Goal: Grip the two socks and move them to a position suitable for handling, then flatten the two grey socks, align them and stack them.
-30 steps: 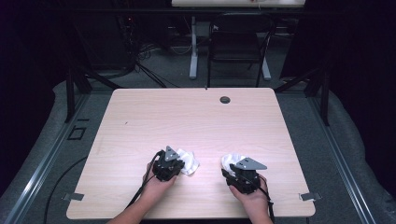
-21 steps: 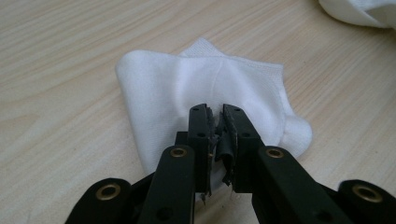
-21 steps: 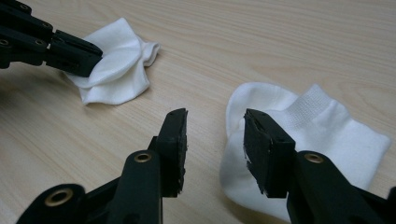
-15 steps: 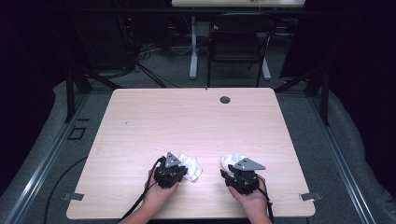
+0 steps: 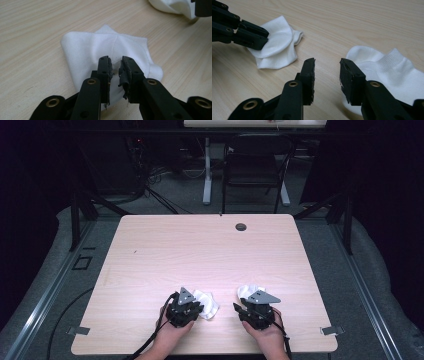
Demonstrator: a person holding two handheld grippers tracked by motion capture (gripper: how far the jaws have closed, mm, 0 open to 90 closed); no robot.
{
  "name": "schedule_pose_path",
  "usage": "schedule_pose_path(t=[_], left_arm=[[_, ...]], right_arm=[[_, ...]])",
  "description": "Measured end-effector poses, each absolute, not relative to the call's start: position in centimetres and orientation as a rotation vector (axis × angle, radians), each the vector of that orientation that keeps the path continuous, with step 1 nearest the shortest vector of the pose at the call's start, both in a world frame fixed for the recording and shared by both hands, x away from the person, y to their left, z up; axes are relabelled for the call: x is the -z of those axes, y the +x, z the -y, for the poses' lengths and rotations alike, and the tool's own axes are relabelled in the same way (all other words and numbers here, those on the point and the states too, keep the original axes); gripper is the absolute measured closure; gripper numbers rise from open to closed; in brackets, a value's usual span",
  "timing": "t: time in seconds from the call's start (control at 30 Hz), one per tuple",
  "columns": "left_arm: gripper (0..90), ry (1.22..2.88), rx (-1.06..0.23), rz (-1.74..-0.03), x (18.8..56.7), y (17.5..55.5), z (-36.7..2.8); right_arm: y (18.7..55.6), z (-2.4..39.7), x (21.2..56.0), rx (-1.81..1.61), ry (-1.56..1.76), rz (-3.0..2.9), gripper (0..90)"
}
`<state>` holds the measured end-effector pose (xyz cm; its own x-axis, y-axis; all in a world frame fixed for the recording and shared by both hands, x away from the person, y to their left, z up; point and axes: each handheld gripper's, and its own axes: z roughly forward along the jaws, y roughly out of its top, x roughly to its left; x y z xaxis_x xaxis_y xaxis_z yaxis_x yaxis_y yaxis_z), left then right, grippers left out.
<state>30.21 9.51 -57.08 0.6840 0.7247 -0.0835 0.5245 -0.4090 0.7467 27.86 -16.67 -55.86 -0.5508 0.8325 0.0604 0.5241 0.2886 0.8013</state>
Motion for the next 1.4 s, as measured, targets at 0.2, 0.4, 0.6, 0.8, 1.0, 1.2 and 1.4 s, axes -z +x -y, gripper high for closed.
schedule_pose_path(t=[0.2, 0.4, 0.6, 0.8, 1.0, 1.2, 1.4], left_arm=[[75.0, 2.096, -0.297, -0.908, 56.1, 29.9, -8.6], [73.2, 2.114, -0.291, -0.895, 56.5, 30.0, -7.4], [70.1, 2.142, -0.283, -0.897, 57.4, 30.1, -6.5], [79.1, 2.178, -0.336, -0.889, 57.8, 30.0, -6.0], [89.6, 2.139, -0.301, -0.893, 57.4, 30.0, -6.4], [89.9, 2.106, -0.292, -0.888, 56.5, 29.8, -6.8], [90.0, 2.08, -0.292, -0.891, 55.7, 29.9, -7.4]], right_arm=[[28.0, 16.8, 55.9, -1.148, 1.228, -2.191, 65.0], [28.0, 16.9, 55.9, -1.147, 1.227, -2.192, 64.9], [28.0, 16.9, 55.9, -1.153, 1.23, -2.191, 64.9], [28.0, 16.9, 55.9, -1.157, 1.229, -2.188, 64.8], [28.0, 16.8, 55.8, -1.165, 1.223, -2.187, 64.7], [28.0, 16.4, 55.8, -1.166, 1.208, -2.2, 65.0], [27.9, 15.7, 55.5, -1.135, 1.17, -2.228, 74.3]])
